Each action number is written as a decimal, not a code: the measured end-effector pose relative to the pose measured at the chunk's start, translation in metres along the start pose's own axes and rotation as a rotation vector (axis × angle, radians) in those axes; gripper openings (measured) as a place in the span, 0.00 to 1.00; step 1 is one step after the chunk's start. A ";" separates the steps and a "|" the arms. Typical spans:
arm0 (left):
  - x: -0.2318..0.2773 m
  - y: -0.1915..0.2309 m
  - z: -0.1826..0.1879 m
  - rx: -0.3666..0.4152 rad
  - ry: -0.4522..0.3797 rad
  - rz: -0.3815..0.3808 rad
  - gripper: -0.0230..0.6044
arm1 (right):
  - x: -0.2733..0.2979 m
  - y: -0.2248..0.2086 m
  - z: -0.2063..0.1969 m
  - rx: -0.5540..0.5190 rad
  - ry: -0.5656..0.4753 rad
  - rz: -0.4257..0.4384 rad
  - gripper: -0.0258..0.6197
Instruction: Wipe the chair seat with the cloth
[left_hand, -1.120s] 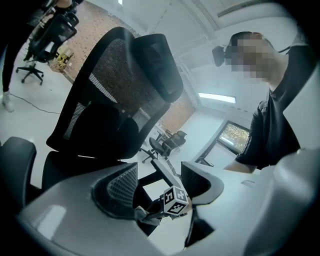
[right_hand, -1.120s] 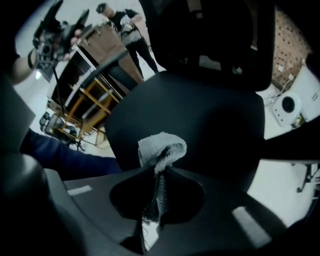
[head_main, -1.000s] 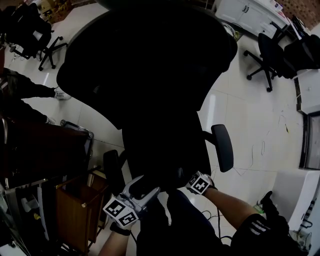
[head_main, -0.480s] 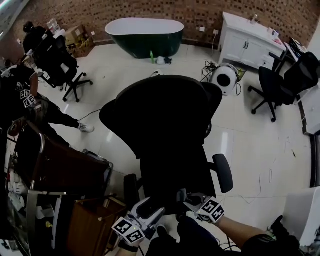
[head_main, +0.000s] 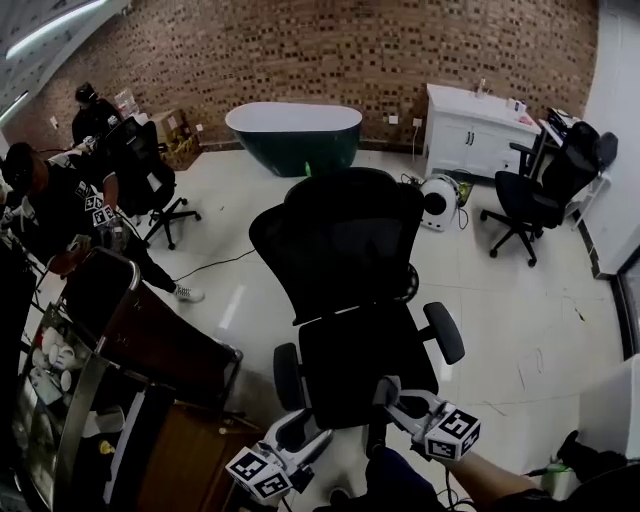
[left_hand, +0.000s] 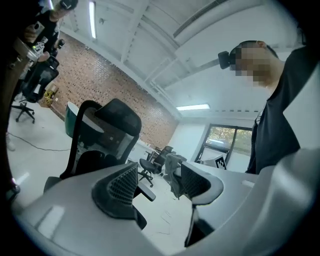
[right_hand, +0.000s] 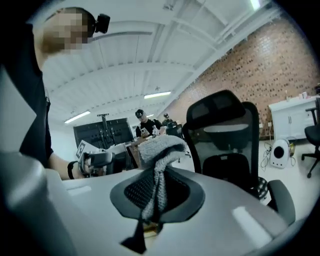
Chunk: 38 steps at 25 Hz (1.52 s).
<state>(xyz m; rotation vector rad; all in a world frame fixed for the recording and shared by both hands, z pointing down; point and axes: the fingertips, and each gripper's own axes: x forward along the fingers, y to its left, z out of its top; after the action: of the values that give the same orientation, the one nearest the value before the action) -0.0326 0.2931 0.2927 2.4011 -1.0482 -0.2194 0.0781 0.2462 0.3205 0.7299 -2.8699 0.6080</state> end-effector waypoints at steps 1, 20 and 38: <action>-0.018 -0.013 0.001 0.013 -0.005 -0.012 0.51 | -0.009 0.024 0.006 0.013 -0.042 -0.011 0.09; -0.158 -0.173 -0.042 0.039 -0.056 -0.117 0.51 | -0.159 0.235 0.005 0.059 -0.153 -0.015 0.08; -0.107 -0.259 -0.059 0.102 -0.071 -0.120 0.51 | -0.268 0.191 -0.010 0.038 -0.151 -0.036 0.08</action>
<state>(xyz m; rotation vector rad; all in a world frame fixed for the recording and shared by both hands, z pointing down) 0.0799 0.5422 0.2057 2.5676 -0.9685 -0.3012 0.2214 0.5202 0.2062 0.8667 -2.9821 0.6304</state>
